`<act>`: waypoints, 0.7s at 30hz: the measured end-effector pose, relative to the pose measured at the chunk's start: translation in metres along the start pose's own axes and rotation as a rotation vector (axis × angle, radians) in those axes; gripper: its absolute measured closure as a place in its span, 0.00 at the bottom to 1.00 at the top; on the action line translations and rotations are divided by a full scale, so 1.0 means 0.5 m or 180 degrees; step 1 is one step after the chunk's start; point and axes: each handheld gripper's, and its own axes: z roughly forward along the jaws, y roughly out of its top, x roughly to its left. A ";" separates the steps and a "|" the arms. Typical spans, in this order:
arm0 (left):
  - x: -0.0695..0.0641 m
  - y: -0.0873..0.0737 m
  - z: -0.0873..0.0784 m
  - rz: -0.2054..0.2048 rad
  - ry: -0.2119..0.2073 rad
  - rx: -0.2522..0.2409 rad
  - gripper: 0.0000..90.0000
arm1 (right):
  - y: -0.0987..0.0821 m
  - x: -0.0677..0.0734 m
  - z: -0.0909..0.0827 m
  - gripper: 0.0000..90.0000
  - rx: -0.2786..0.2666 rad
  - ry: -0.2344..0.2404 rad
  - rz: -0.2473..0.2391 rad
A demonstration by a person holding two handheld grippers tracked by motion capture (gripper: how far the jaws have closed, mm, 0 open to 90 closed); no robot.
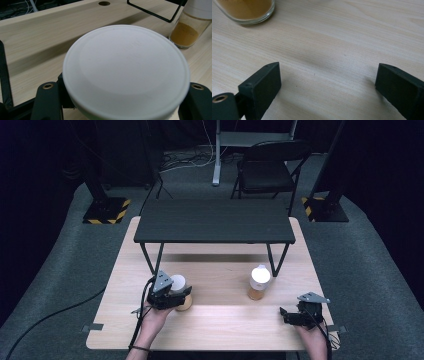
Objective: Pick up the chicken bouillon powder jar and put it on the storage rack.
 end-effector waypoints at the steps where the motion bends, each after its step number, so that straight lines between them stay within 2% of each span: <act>1: 0.000 0.003 -0.003 -0.0011 -0.0003 -0.0012 0.37 | 0.000 0.000 0.000 0.06 0.0001 0.0000 0.0000; 4: 0.002 0.015 -0.013 -0.0003 -0.0048 -0.0037 0.37 | 0.000 0.000 0.000 0.06 0.0001 0.0000 0.0001; 10: -0.001 0.044 -0.029 0.0078 -0.0036 -0.0059 0.37 | 0.000 0.000 0.000 0.06 0.0000 0.0000 -0.0001; 15: 0.004 0.065 -0.042 0.0068 -0.0070 -0.0082 0.37 | 0.000 0.000 0.000 0.06 0.0000 0.0000 0.0000; 21: -0.001 0.096 -0.054 0.0167 -0.0050 -0.0070 0.37 | 0.000 0.000 0.000 0.06 0.0000 0.0000 0.0001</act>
